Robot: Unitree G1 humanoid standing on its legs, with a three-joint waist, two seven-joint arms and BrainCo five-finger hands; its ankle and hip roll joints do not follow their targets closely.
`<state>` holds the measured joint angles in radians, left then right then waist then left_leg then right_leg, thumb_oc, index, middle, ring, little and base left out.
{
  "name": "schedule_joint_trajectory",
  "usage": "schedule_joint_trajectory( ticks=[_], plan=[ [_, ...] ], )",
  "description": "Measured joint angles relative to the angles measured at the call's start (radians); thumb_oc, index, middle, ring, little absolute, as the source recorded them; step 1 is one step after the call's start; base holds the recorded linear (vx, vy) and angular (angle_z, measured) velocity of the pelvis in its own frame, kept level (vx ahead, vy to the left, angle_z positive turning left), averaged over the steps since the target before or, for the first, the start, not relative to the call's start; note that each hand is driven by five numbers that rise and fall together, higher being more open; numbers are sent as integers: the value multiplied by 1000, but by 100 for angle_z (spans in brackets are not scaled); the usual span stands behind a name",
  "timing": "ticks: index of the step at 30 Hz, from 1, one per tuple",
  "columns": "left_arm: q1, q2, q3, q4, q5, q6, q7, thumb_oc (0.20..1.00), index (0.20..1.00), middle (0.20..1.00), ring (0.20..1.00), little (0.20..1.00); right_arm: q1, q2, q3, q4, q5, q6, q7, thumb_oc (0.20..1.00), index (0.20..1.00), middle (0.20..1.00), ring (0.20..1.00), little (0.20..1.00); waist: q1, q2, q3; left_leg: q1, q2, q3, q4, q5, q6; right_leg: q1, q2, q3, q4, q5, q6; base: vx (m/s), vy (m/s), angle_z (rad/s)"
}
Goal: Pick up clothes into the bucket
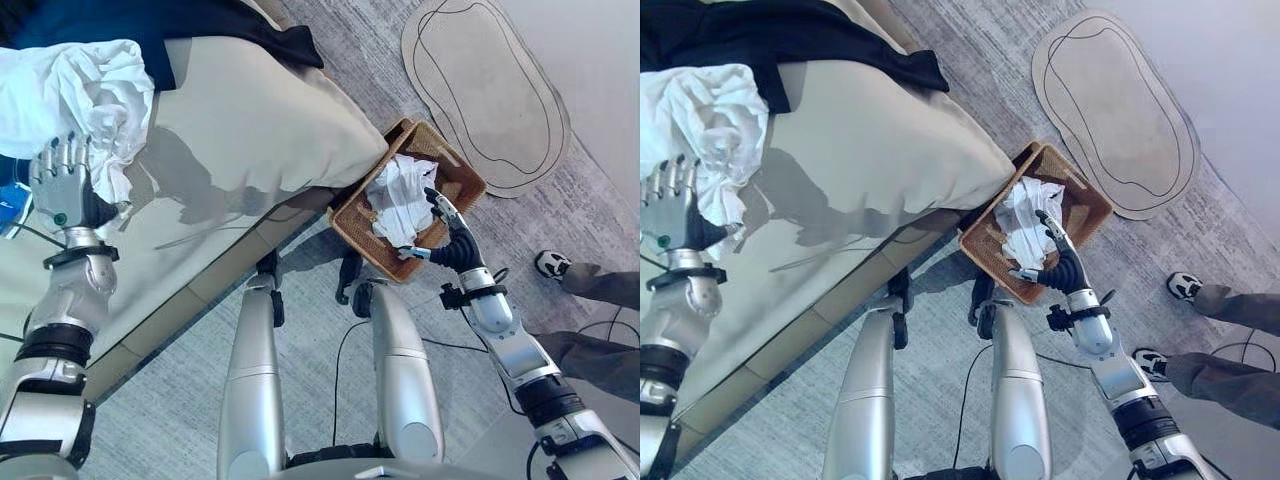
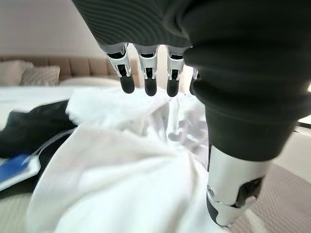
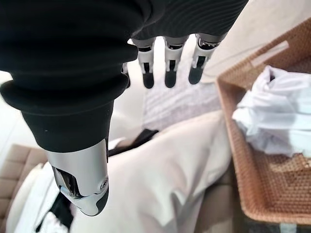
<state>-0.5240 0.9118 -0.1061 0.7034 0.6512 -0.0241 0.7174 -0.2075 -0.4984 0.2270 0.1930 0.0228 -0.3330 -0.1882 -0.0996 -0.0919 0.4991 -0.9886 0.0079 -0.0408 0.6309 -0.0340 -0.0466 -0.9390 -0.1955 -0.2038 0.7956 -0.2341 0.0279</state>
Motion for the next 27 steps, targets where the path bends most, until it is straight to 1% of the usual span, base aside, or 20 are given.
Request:
schedule_joint_trajectory(
  ticks=[5,9,13,14,18,19,21,22,23,24,25,26,27],
  plan=[
    [-22,33,-6,5,37,32,-9,1000,1000,1000,1000,1000,17,-4,-10,-13,2,-3,5,1000,1000,1000,1000,1000,-3,0,0,-33,-1,0,24,-5,6,-27,-2,0,13,-1,0,-4,6,0],
    [-33,46,-52,6,65,38,-31,1000,1000,1000,1000,1000,18,-5,-20,-26,9,-3,9,1000,1000,1000,1000,1000,-9,0,0,-52,-4,0,32,-7,7,-43,-6,1,17,0,0,-11,23,0],
    [-58,42,-126,88,93,38,-53,1000,1000,1000,1000,1000,16,-8,-20,-30,21,-5,12,1000,1000,1000,1000,1000,-23,-1,-1,-57,-6,3,47,-16,13,-47,-8,5,24,-1,0,-24,28,-2],
    [-91,42,-166,143,109,40,-75,1000,1000,1000,1000,1000,13,-12,-20,-31,22,-5,13,1000,1000,1000,1000,1000,-21,-1,-1,-59,-6,4,49,-18,13,-49,-10,7,27,-1,0,0,0,0],
    [-176,45,-225,207,123,48,-143,1000,1000,1000,1000,1000,15,-24,-20,-32,29,-6,29,1000,1000,1000,1000,1000,-24,-3,-3,-86,-7,6,61,-19,14,-76,-12,9,39,-1,0,-8,6,-1],
    [-208,43,-250,238,124,51,-156,1000,1000,1000,1000,1000,15,-26,-19,-32,29,-6,31,1000,1000,1000,1000,1000,-32,-3,-3,-89,-6,6,65,-20,14,-79,-12,10,42,-1,0,0,0,0],
    [-238,44,-286,264,126,56,-174,1000,1000,1000,1000,1000,14,-29,-19,-35,30,-6,36,1000,1000,1000,1000,1000,-24,-4,-4,-89,-7,6,66,-20,15,-79,-12,10,44,-1,0,0,0,0],
    [-241,44,-290,267,143,57,-185,1000,1000,1000,1000,1000,14,-34,-19,-37,32,-6,45,1000,1000,1000,1000,1000,-30,-5,-6,-89,-6,7,66,-20,15,-80,-12,11,43,-1,0,0,0,0],
    [-243,45,-296,271,147,57,-188,1000,1000,1000,1000,1000,14,-36,-19,-37,35,-6,49,1000,1000,1000,1000,1000,-27,-5,-6,-89,-6,7,66,-20,15,-80,-12,11,43,-1,0,0,0,0],
    [-245,46,-303,272,154,57,-190,950,950,950,950,950,14,-37,-19,-37,41,-6,50,1000,1000,1000,1000,1000,-27,-7,-8,-89,-6,6,66,-20,15,-81,-12,11,43,-2,1,0,0,0],
    [-245,46,-305,275,158,56,-194,539,539,539,539,539,14,-37,-19,-37,42,-6,51,1000,1000,1000,1000,1000,-28,-9,-13,-92,-6,7,65,-20,15,-84,-12,11,43,-2,1,0,0,0],
    [-246,45,-310,281,161,55,-198,200,200,200,200,200,18,-37,-19,-37,42,-6,52,1000,1000,1000,1000,1000,-30,-8,-37,-106,-6,7,63,-20,15,-101,-12,13,43,-2,1,0,0,0],
    [-251,46,-321,285,162,53,-199,200,200,200,200,200,18,-37,-19,-37,46,-6,53,1000,1000,1000,1000,1000,-34,-10,-55,-116,-6,8,63,-20,14,-110,-12,13,43,-1,2,0,0,0]
  ],
)
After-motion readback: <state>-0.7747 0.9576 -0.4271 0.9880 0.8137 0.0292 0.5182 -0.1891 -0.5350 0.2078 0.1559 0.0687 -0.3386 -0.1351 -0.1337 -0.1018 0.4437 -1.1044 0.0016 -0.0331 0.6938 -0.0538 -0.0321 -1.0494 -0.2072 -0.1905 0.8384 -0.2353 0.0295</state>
